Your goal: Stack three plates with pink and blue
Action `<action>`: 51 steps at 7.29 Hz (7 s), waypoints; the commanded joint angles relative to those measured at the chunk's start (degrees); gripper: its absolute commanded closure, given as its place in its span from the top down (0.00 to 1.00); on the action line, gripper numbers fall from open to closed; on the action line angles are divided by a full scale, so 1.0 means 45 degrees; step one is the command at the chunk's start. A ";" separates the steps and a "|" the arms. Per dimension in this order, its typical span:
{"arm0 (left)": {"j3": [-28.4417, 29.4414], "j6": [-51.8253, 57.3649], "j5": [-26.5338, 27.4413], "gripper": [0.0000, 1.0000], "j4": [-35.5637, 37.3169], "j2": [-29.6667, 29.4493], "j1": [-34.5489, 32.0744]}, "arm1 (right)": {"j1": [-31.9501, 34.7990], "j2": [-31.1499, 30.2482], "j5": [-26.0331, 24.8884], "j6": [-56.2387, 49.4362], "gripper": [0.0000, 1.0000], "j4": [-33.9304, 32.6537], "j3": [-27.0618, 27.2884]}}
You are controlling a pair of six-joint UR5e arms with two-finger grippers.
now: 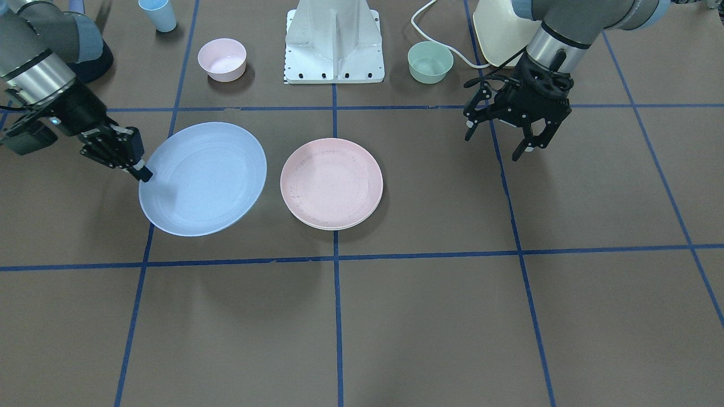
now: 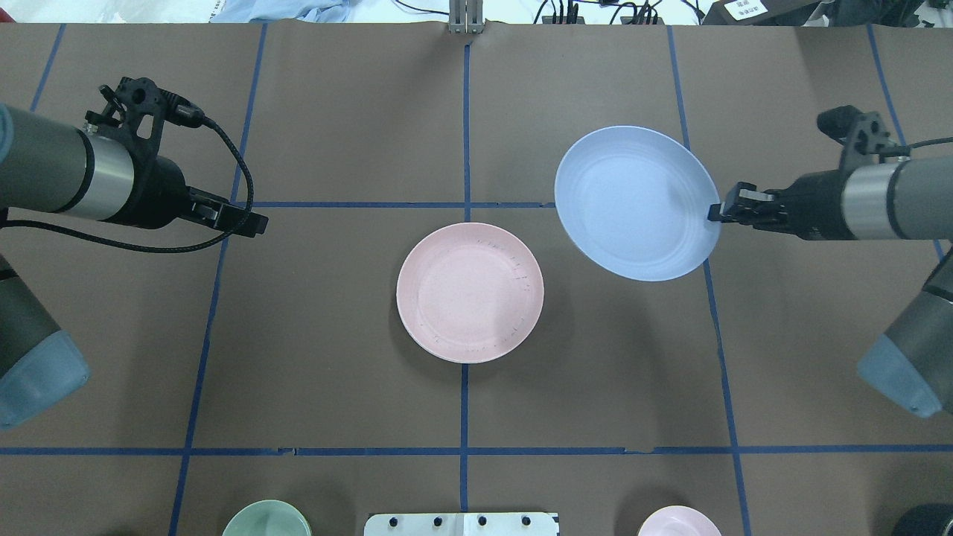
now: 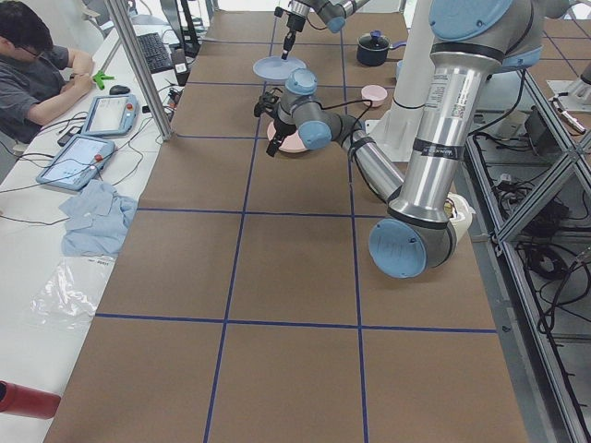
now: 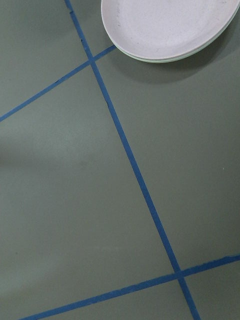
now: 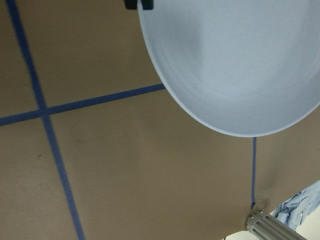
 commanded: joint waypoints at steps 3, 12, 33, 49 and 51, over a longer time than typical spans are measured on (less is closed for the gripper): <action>0.0032 -0.0036 -0.0001 1.00 -0.0047 -0.0036 0.0034 | -0.4486 0.4169 -0.4959 0.1762 0.00 -0.6411 0.0285; 0.0051 -0.0036 -0.0001 1.00 -0.0086 0.0022 0.0034 | -0.4035 0.5515 -0.4919 0.0642 1.00 -0.8009 -0.0752; 0.4720 0.8499 -0.4580 1.00 0.1163 0.4905 -0.9107 | 0.9275 -0.3345 0.4426 -2.0032 1.00 -1.1576 -0.0908; 0.4192 0.9163 -0.3848 1.00 0.1007 0.5511 -0.9810 | 0.9274 -0.3345 0.4426 -2.0051 1.00 -1.1576 -0.0966; 0.4173 0.9163 -0.3848 1.00 0.0988 0.5530 -0.9810 | 0.9274 -0.3345 0.4426 -2.0051 1.00 -1.1576 -0.1025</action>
